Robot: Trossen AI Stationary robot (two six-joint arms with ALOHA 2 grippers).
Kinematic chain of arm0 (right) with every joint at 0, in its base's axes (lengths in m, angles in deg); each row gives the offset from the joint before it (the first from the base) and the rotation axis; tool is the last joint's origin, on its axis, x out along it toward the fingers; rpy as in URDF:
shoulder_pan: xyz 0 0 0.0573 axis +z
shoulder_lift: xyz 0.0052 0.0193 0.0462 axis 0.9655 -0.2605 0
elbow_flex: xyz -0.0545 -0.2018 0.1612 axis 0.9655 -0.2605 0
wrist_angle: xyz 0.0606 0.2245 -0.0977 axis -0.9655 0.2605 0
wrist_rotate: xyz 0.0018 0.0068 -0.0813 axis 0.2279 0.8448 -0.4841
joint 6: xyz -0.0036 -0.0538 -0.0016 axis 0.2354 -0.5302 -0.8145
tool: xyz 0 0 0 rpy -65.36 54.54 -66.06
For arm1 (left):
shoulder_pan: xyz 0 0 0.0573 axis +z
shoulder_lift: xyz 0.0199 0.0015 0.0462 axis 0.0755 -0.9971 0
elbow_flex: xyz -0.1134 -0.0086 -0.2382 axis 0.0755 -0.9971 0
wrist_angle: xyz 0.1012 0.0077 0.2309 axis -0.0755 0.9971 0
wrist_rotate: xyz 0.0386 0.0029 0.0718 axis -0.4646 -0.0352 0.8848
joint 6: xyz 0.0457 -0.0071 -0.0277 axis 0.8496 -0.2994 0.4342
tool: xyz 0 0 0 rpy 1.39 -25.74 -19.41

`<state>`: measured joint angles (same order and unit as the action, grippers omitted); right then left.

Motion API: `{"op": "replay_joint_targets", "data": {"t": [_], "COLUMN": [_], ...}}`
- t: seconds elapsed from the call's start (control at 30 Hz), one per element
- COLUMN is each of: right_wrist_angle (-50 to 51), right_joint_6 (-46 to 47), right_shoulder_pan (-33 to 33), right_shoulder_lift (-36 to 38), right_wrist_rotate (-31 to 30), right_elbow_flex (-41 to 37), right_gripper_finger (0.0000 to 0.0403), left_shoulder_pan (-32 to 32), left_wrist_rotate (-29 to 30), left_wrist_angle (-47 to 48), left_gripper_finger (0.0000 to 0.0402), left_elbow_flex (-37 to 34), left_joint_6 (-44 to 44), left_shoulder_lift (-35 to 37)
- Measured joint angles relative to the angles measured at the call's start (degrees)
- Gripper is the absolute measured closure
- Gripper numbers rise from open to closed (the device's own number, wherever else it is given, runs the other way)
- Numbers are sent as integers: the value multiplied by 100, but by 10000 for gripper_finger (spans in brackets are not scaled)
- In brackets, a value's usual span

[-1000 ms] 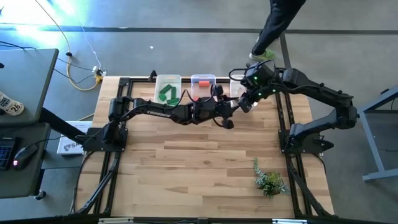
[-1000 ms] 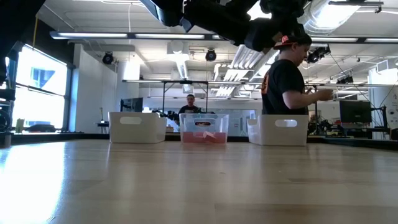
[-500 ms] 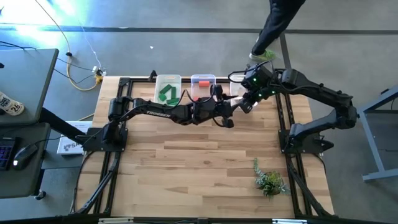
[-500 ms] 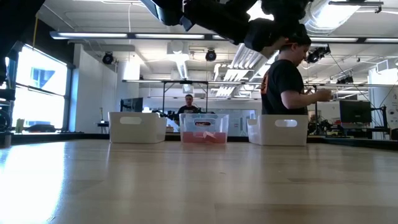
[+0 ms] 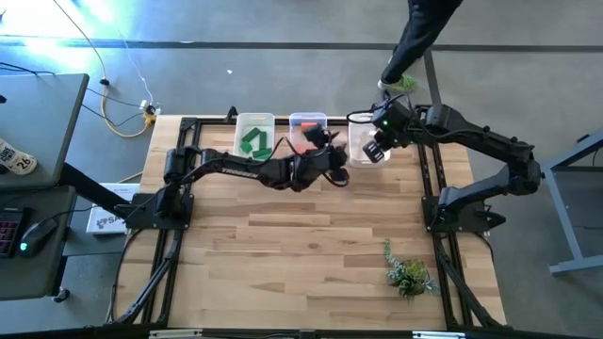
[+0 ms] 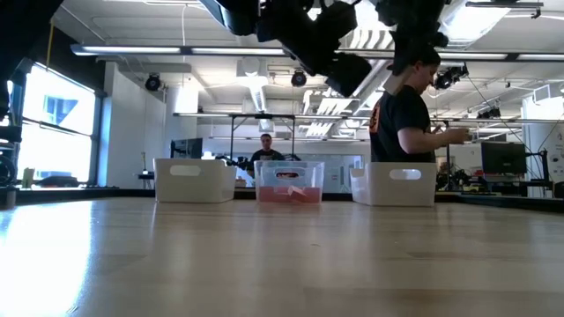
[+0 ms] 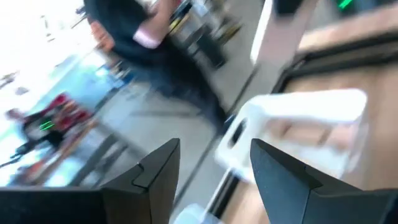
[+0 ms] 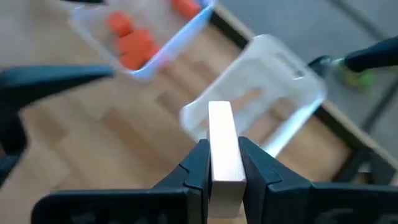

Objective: Sort & place blocks by color
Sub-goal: Put the brown block into the right white bin

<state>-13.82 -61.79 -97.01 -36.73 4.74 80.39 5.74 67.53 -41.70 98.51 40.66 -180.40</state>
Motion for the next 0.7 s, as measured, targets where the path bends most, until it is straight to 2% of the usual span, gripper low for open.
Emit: {"op": "replay_joint_targets", "data": {"t": [0.17,0.3,0.53,0.7], "right_wrist_angle": [-9,31,63,-8], "right_joint_6": [168,361,254,17], "right_shoulder_pan": [-4,-2,-40,-190], "right_shoulder_lift": [0,-102,-624,-1082], "right_wrist_rotate": [-793,-1115,-1598,-1725], "right_elbow_flex": [7,13,15,15], "right_gripper_finger": [365,362,363,362], "left_shoulder_pan": [-248,-391,-402,-217], "left_wrist_rotate": [1241,1702,1668,876], "left_wrist_angle": [503,1009,2538,4106], "left_gripper_finger": [218,218,218,218], "left_elbow_flex": [-2,-6,-6,-6], "left_joint_6": [514,653,-349,-1759], "left_shoulder_lift": [-2,-2,-4,-6]}}
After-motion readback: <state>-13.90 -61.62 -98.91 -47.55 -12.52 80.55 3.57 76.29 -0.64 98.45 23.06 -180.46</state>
